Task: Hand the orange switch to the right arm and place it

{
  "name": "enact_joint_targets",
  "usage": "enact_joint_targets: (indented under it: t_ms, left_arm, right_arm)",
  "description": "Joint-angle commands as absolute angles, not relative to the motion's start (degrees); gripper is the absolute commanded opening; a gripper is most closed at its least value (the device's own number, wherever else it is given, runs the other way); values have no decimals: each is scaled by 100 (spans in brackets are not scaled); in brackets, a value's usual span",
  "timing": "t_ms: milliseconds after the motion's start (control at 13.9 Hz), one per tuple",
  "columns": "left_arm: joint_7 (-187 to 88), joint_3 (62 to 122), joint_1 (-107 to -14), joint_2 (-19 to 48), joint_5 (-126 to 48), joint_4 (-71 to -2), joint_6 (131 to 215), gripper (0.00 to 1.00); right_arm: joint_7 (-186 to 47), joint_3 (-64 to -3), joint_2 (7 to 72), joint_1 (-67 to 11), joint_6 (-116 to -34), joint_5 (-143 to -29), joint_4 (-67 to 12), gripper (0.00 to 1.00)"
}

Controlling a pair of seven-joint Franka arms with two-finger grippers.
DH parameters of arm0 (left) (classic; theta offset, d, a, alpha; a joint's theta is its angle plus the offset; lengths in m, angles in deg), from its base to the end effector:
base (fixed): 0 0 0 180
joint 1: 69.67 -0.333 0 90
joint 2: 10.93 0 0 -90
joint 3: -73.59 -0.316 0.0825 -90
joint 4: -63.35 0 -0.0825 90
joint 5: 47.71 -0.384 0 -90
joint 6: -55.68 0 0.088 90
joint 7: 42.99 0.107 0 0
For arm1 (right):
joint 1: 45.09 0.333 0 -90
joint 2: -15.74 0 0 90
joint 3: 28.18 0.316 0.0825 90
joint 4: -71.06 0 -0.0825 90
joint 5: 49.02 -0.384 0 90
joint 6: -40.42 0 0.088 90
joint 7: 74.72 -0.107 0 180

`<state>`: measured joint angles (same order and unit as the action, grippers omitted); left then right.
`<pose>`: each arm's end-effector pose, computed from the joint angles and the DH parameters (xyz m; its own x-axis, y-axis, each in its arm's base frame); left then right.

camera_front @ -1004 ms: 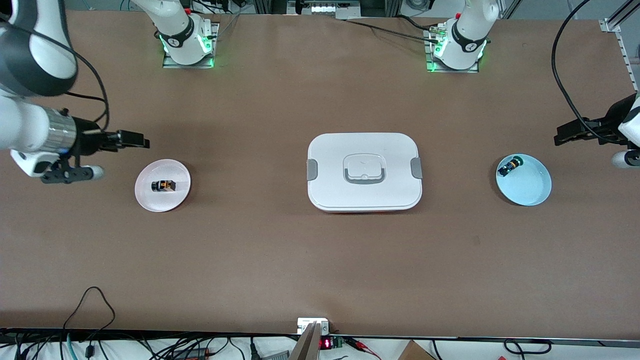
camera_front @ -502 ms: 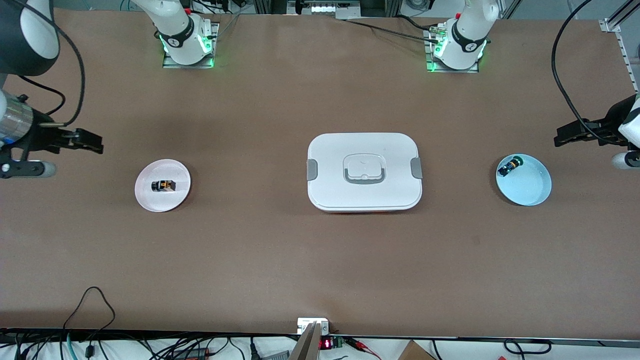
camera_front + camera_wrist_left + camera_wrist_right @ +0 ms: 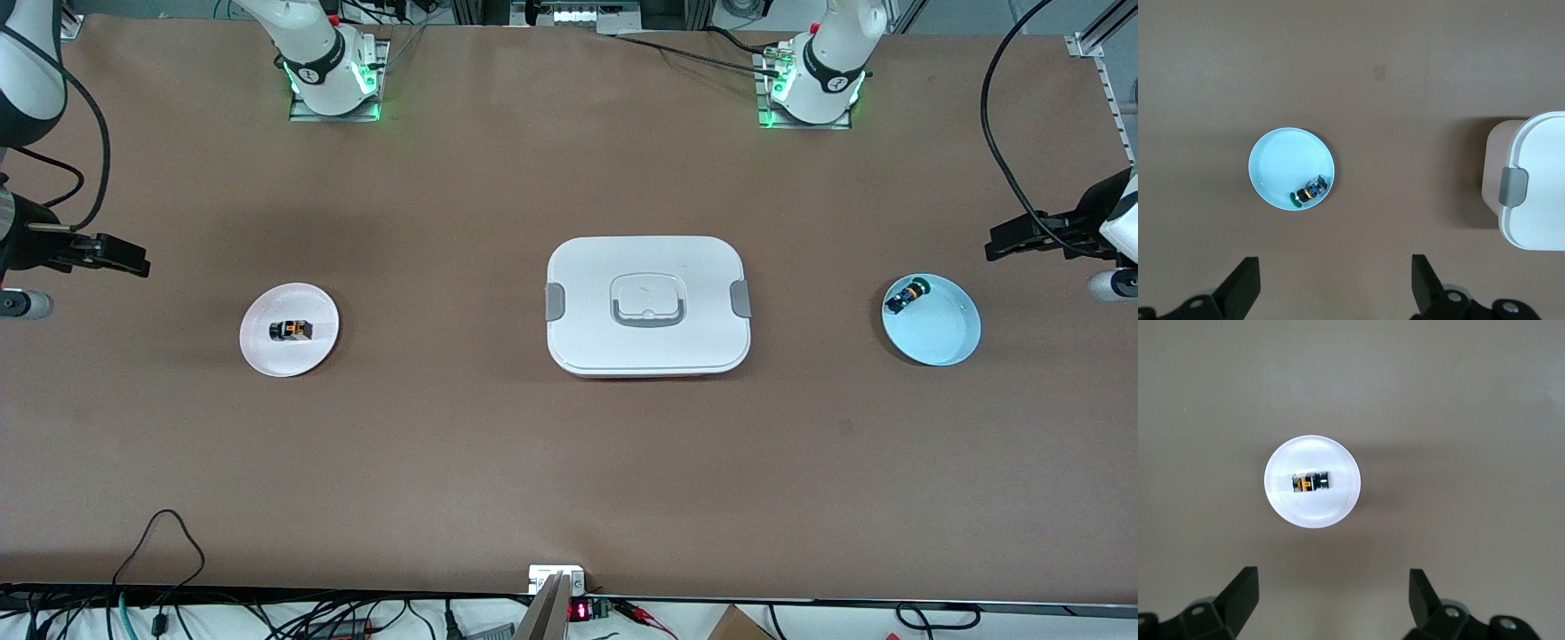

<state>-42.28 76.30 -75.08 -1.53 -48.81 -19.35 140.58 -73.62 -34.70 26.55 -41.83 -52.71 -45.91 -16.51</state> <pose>0.5927 0.0325 0.5826 0.9915 0.0357 -0.1253 0.0348 -0.9993 -0.0099 0.6089 -0.0346 0.5399 0.9952 -0.0345 -0.0919 -0.0278 -0.9969 0.0732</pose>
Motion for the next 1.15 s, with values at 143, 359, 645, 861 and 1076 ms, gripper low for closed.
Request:
enact_joint_targets:
  t_ms: [143,359,645,861,1076]
  left_arm:
    - [-4185,7614,-7520,-196,-4788,-1979,14111,100]
    - [-4185,7614,-7520,-196,-4788,-1979,14111,100]
    - [-4185,7614,-7520,-196,-4788,-1979,14111,100]
    - [-4176,7614,-7520,-196,-4788,-1979,14111,100]
    - [-4176,7614,-7520,-196,-4788,-1979,14111,100]
  right_arm:
    - [-7322,-3451,1724,-4184,-5785,-4576,-2862,100]
    - [-7322,-3451,1724,-4184,-5784,-4594,-2817,100]
    - [-7322,-3451,1812,-4175,-5740,-4866,-2563,100]
    - [-7313,-3442,1917,-4158,-5696,-4875,-2457,100]
    - [-7278,-3442,1917,-4175,-5687,-4875,-2457,100]
